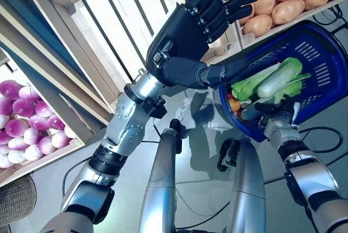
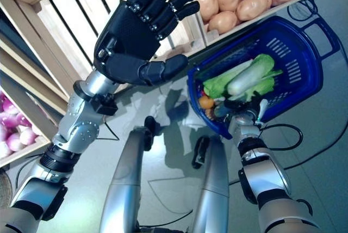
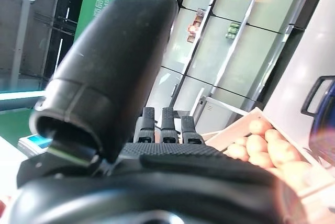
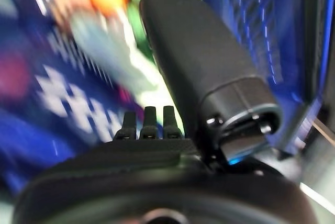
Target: Put vegetables into the basket
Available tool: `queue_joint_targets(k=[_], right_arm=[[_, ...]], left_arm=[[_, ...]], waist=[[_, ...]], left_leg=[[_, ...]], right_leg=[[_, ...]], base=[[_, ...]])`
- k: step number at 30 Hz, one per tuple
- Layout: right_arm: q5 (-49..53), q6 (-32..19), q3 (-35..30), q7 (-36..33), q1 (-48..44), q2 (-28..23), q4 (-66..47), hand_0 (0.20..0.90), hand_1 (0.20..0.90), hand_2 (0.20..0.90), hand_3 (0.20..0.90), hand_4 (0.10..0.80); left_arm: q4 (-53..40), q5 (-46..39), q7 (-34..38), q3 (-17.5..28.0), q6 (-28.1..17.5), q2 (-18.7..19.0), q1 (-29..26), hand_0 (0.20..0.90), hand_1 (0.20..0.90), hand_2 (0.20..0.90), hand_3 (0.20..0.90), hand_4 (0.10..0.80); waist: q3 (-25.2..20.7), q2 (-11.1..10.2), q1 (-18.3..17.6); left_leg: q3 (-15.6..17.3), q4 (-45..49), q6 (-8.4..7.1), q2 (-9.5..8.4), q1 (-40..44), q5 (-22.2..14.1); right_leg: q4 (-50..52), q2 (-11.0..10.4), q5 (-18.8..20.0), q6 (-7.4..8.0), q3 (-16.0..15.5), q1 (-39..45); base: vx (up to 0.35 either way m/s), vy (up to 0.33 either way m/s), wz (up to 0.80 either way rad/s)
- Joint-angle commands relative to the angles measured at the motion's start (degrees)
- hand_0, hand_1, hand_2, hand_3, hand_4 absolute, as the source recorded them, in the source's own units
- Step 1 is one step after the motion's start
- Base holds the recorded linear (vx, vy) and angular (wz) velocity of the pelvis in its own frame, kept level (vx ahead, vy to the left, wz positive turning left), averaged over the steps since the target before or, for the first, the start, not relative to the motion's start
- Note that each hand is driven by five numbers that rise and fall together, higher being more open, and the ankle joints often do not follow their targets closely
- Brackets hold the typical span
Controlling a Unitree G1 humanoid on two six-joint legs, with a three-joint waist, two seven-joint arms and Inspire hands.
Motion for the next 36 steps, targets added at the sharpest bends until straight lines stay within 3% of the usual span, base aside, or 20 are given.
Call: queue_joint_targets(k=[1, 6, 9, 13, 16, 21, 26, 31, 36], right_arm=[[-3.51, -3.39, 1.23, -6.34, -7.08, -3.01, 0.02, 0.9, 0.9, 0.9, 0.9, 0.8], [-1.97, -8.94, 2.05, -4.32, -5.68, -1.91, -4.01, 0.9, 0.9, 0.9, 0.9, 0.8], [-1.71, -11.52, 1.63, -2.64, 1.81, -0.54, -10.54, 0.9, 0.9, 0.9, 0.9, 0.8], [-0.54, -11.71, 1.85, 1.56, 13.12, 1.85, -18.85, 0.9, 0.9, 0.9, 0.9, 0.8], [-4.3, -13.05, 0.86, 6.61, 24.36, 1.78, -23.7, 0.9, 0.9, 0.9, 0.9, 0.8], [-8.92, -11.36, 1.87, 14.28, 35.71, 2.02, -28.84, 0.9, 0.9, 0.9, 0.9, 0.8], [-16.47, -6.51, 0.6, 25.37, 46.61, 2.83, -29.08, 0.9, 0.9, 0.9, 0.9, 0.8], [-21.51, -3.91, 1.2, 32.02, 49.75, 3.85, -21.42, 0.9, 0.9, 0.9, 0.9, 0.8], [-22.07, -0.52, 3.02, 36.5, 50.23, 5.44, -12.19, 0.9, 0.9, 0.9, 0.9, 0.8]], left_arm=[[-5.18, 0.48, -0.39, 1.43, -8.88, -3.47, -5.98, 0.9, 0.9, 0.9, 0.9, 0.8], [-2.98, -1.85, -2.01, 1.9, -8.37, -2.2, -4.38, 0.9, 0.9, 0.9, 0.9, 0.8], [-2.91, -3.63, -3.37, 2.45, -6.56, -1.54, -0.82, 0.9, 0.9, 0.9, 0.9, 0.8], [-1.87, -3.8, -1.07, 1.92, -1.61, -0.6, 5.96, 0.9, 0.9, 0.9, 0.9, 0.8], [0.76, -3.25, -2.23, 1.09, 2.42, -0.88, 12.01, 0.9, 0.9, 0.9, 0.9, 0.8], [6.1, -0.14, 0.14, -0.1, 4.38, -2.44, 19.22, 0.9, 0.9, 0.9, 0.9, 0.8], [11.89, 8.02, -0.69, 2.41, 8.65, -3.22, 27.69, 0.9, 0.9, 0.9, 0.9, 0.8], [20.48, 16.44, -3.43, 0.13, 8.13, -1.58, 28.72, 0.9, 0.9, 0.9, 0.9, 0.8], [29.79, 26.02, -0.26, -3.94, 7.07, -1.75, 28.38, 0.9, 0.9, 0.9, 0.9, 0.8]], waist=[[-0.16, 3.32, -0.4], [-0.16, 2.91, -0.44], [-0.16, 1.55, -0.72], [-5.52, -0.25, -1.05], [-9.77, -1.01, -1.86], [-14.08, -1.24, -3.01], [-19.95, -1.47, -3.52], [-23.38, -1.84, -3.96], [-25.2, -2.23, -4.57]], left_leg=[[3.34, -3.1, 3.92, -0.15, 6.84, -5.71], [4.36, -16.38, 2.0, 0.22, 15.9, -1.46], [4.41, -26.89, 1.52, -0.63, 26.64, 2.12], [3.4, -37.3, 2.0, -2.06, 36.68, 5.31], [3.9, -44.21, 1.77, -1.76, 43.79, 6.49], [4.61, -52.6, 1.81, -1.04, 51.88, 8.58], [5.49, -61.38, 1.78, -0.12, 59.52, 10.57], [6.75, -64.05, 1.5, 0.56, 63.3, 10.54], [8.32, -64.12, 1.46, 1.33, 65.61, 9.68]], right_leg=[[-12.13, 3.7, 12.74, -1.14, 0.34, 3.91], [-24.71, 4.51, 15.97, -0.3, 0.17, 13.04], [-36.08, 4.17, 19.25, 0.51, -1.11, 24.0], [-48.32, 3.77, 22.4, 1.21, -3.1, 34.94], [-57.43, 3.61, 23.92, 1.24, -5.46, 43.62], [-65.51, 4.11, 26.06, 2.28, -6.15, 51.72], [-72.32, 4.3, 28.09, 3.7, -7.34, 58.9], [-75.82, 4.17, 29.18, 4.56, -8.06, 62.51], [-77.26, 4.07, 29.43, 5.03, -7.78, 64.46]], base=[[-0.117, -0.012, -0.01], [-0.071, -0.014, -0.03], [0.038, -0.002, -0.03], [0.203, -0.011, -0.04], [0.176, 0.001, -0.13], [0.097, 0.028, -0.07], [0.148, -0.002, -0.14], [0.091, -0.019, 0.06], [0.06, -0.022, 0.0]])
